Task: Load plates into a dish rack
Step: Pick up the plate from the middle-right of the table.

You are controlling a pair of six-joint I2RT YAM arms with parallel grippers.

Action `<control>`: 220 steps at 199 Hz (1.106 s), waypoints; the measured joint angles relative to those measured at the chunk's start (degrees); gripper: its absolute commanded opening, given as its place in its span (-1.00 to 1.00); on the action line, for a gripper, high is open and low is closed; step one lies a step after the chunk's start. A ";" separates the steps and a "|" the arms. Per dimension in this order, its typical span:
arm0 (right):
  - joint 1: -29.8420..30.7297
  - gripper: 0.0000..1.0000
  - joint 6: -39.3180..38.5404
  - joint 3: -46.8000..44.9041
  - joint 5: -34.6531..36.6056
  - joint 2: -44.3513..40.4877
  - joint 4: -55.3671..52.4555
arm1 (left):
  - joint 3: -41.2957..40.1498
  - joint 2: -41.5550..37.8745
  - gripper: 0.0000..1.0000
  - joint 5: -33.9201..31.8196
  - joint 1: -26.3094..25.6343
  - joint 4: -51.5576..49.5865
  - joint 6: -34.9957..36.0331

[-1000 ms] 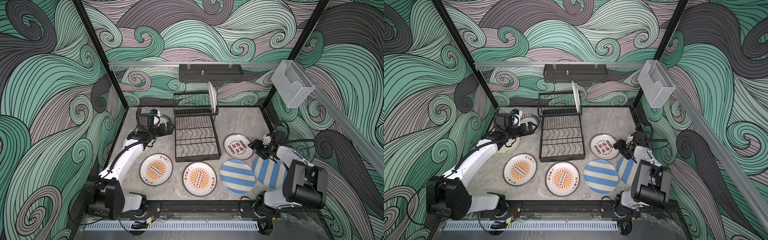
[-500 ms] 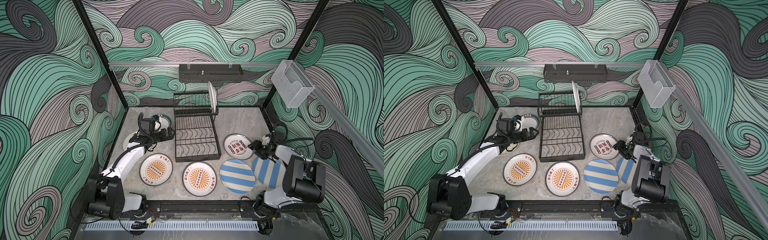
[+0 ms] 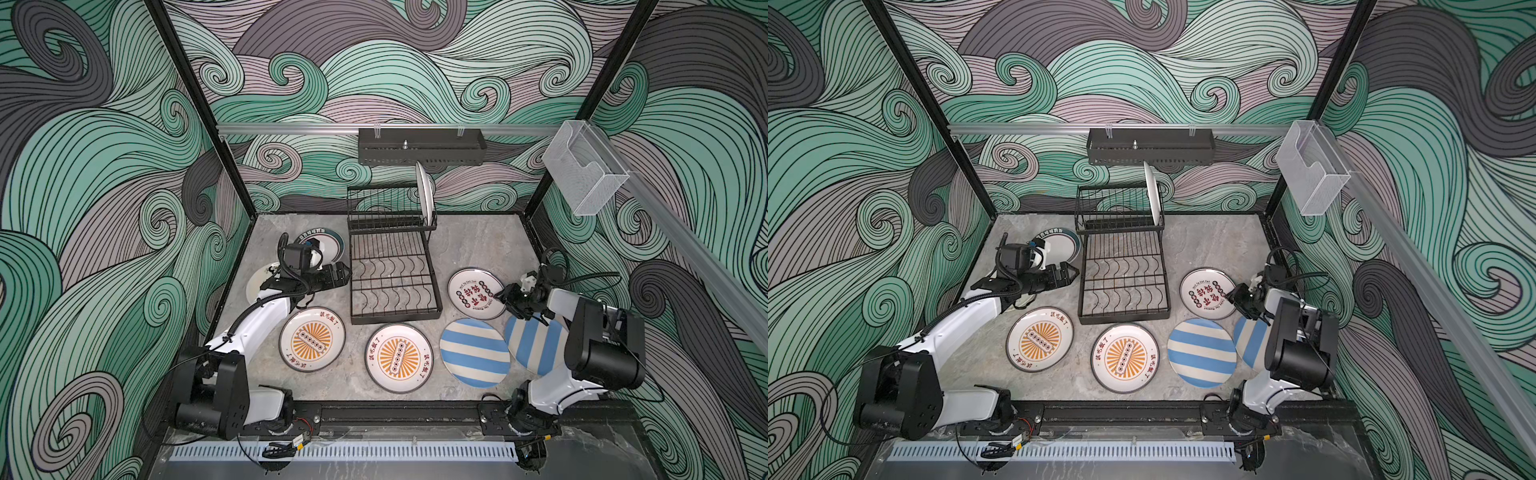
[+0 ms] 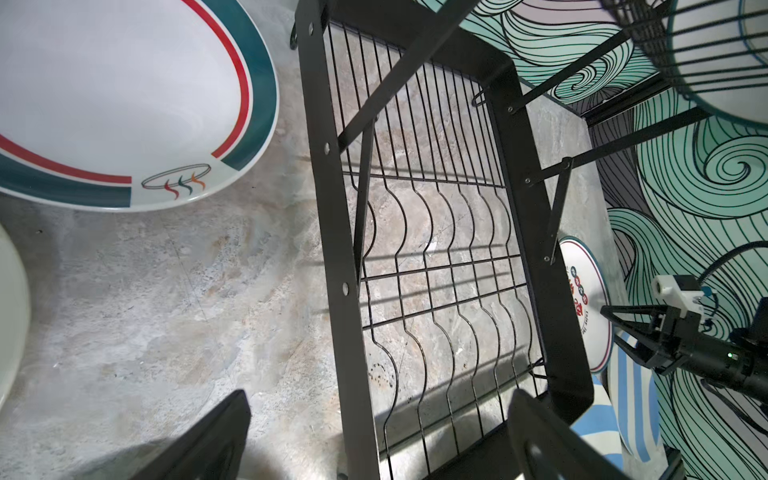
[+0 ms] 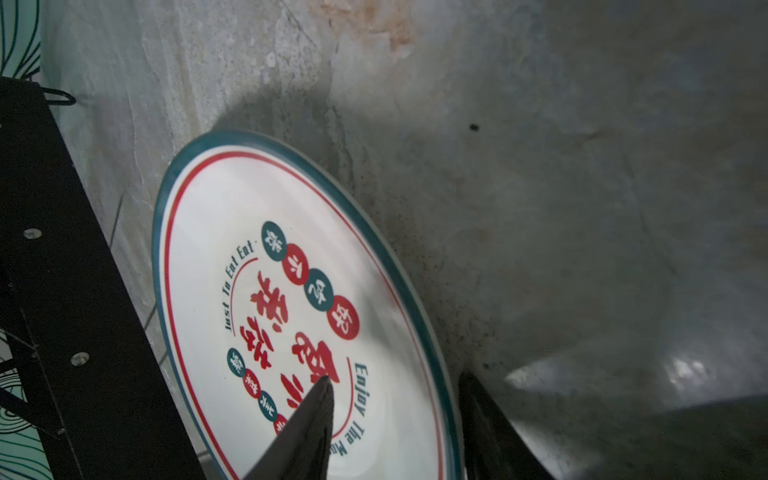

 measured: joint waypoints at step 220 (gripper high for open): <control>-4.55 -1.00 7.50 -4.07 -9.14 -8.57 7.69 | -5.38 0.00 0.97 2.54 0.00 2.34 -0.98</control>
